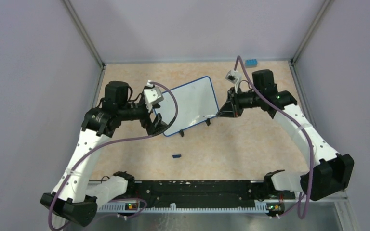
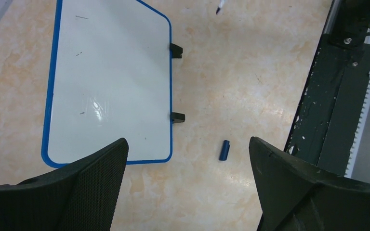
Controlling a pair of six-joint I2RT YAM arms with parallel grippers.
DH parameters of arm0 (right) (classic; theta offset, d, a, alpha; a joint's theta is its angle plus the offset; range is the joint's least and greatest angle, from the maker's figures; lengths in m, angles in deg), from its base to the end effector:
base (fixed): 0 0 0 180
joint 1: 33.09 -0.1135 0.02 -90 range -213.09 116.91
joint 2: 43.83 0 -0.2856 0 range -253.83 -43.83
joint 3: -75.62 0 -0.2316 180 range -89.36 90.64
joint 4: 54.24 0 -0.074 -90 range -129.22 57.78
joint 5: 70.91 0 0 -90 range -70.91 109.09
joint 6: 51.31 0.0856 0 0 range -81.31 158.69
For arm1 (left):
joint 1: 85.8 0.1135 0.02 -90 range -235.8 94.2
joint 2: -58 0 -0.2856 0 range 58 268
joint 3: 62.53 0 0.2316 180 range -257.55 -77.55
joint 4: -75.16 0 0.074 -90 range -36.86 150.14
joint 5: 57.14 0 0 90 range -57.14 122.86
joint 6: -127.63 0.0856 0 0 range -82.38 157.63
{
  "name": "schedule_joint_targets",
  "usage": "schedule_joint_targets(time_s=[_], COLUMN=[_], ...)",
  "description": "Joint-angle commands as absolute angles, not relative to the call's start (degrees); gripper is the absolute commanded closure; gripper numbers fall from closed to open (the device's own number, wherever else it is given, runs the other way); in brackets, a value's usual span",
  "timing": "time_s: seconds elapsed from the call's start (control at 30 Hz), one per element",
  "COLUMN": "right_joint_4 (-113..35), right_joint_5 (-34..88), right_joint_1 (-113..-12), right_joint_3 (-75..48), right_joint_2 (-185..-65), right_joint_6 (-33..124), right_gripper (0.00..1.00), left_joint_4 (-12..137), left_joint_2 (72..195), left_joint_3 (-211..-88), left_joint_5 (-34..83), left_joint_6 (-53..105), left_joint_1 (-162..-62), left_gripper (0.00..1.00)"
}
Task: Write a sentence on the whiteboard
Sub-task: Pass from the right arm to the left
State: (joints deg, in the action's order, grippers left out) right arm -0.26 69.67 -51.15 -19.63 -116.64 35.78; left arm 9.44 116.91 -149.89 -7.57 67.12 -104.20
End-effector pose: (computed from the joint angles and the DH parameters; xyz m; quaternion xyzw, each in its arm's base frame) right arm 0.2243 0.1427 0.3483 -0.3211 0.7807 0.4354 0.3128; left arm 0.1598 -0.1117 0.3841 0.4815 0.7062 -0.2679 0.4447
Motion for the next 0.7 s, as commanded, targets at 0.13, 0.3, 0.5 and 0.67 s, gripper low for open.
schedule_joint_targets(time_s=[0.13,0.3,0.5,0.67], right_joint_4=[-3.48,-2.18,-4.32,-6.96], right_joint_5=[73.35,75.83,78.21,79.27], right_joint_1=[-59.71,-61.45,-63.15,-64.29], right_joint_3=[-16.04,-12.99,-14.19,-14.58], right_joint_2=[-119.43,-122.73,-125.03,-126.39], right_joint_6=[38.25,40.47,42.82,45.20], right_gripper=[1.00,1.00,1.00,1.00], left_joint_4=[18.99,21.43,23.45,26.01], left_joint_2=[113.37,114.36,117.79,119.87], left_joint_3=[-144.64,-142.19,-141.51,-141.19], left_joint_5=[-19.19,-21.07,-17.90,-8.51], left_joint_6=[64.88,66.73,70.20,72.17], left_joint_1=[-104.00,-104.43,-108.42,-116.72], left_gripper=[0.01,0.01,0.05,0.05])
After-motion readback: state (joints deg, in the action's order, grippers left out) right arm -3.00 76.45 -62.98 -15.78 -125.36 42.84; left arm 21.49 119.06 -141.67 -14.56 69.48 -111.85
